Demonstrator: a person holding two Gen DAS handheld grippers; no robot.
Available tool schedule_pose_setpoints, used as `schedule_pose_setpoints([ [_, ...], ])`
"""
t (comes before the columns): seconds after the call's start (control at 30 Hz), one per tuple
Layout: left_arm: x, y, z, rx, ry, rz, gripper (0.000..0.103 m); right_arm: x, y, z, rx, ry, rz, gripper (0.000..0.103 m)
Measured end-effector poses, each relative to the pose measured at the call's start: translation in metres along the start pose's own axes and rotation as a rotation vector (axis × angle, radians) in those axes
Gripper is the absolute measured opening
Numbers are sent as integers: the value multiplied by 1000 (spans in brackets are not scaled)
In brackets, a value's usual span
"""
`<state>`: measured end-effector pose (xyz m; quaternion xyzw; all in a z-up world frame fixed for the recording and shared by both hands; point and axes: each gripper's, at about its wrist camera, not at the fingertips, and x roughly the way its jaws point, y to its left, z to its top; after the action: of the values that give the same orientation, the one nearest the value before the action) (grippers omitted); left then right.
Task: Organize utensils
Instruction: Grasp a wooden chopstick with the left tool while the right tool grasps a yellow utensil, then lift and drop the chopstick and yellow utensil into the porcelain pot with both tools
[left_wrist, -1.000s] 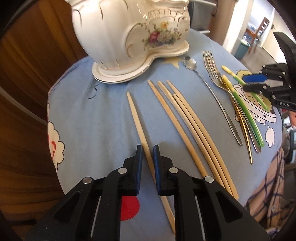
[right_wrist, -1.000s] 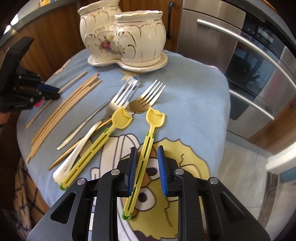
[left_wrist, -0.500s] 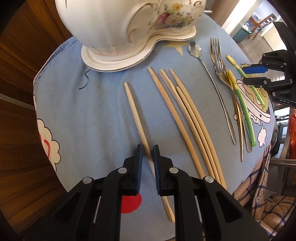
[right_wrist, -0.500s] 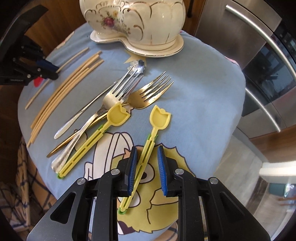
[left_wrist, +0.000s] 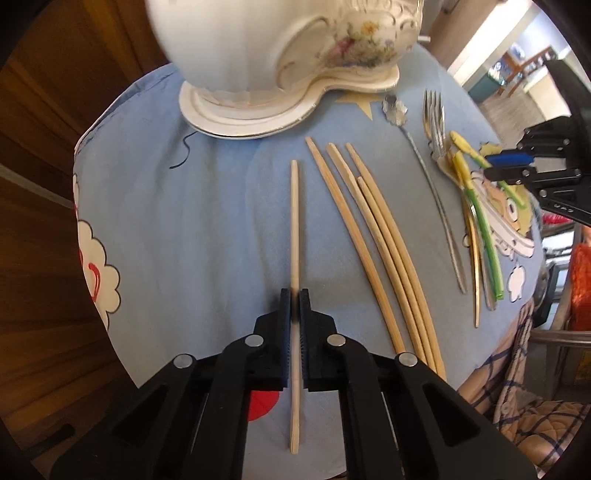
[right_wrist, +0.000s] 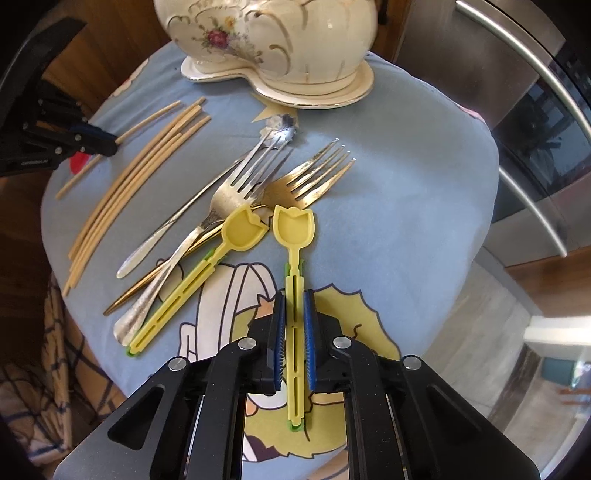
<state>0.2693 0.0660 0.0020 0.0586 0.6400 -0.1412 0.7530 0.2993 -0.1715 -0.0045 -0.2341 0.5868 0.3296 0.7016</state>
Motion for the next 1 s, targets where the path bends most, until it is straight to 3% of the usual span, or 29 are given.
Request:
schedule_pose_setpoints([
  [0.17,-9,-3,-8,10,-33,-5,4,-18,-11,2,24,-60,-1,10],
  [0.3,-38,-14,-10,32,-104,-32,4,-51,-19,15,59,-167,14,10],
  [0.43,-59,-32,-12,119,-131,-44,4,-81,-24,20,82,-284,23,10],
  [0.67,-143,-45,-6,147,-410,-107,4,-125,-26,30,120,-480,94,10],
  [0.8,-178,-30,1,77,-588,-109,4,-135,-23,37,128,-543,124,10],
  [1.0,-191,-4,24,-62,-764,-72,4,-147,-14,46,141,-640,172,11],
])
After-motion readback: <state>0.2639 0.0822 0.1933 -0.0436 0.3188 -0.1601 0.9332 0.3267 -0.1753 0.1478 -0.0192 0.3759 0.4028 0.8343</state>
